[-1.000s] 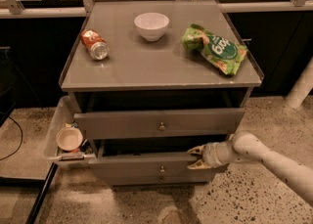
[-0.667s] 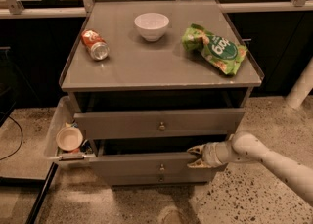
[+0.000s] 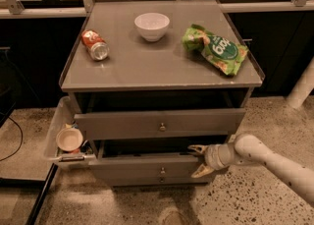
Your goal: Open middle drawer
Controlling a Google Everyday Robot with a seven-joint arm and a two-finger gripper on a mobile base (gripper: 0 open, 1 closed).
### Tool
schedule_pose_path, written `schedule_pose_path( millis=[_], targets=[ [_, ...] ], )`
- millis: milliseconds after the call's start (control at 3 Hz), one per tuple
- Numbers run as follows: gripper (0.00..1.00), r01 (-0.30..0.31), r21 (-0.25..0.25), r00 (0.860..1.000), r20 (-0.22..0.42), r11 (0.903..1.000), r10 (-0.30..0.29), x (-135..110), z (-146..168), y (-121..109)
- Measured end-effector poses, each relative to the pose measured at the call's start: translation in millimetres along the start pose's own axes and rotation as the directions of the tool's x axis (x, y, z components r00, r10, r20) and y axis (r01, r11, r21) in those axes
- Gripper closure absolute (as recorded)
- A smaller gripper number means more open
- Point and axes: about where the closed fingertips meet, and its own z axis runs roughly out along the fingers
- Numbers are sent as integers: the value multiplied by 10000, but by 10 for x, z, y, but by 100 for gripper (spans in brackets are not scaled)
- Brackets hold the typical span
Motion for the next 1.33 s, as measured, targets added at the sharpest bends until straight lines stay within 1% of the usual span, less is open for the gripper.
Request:
schedule_pose_path(
  millis=[333, 667, 1000, 1333],
  targets=[
    [0, 0, -1, 10000, 1, 10000, 0, 0, 0, 0],
    [18, -100, -412, 9994, 339, 9991, 114, -9, 10, 139],
    [42, -185, -727, 9978, 616, 9972, 230, -7, -53, 333],
    [65, 26, -947, 9972, 747, 9955, 45, -88, -140, 496]
  ],
)
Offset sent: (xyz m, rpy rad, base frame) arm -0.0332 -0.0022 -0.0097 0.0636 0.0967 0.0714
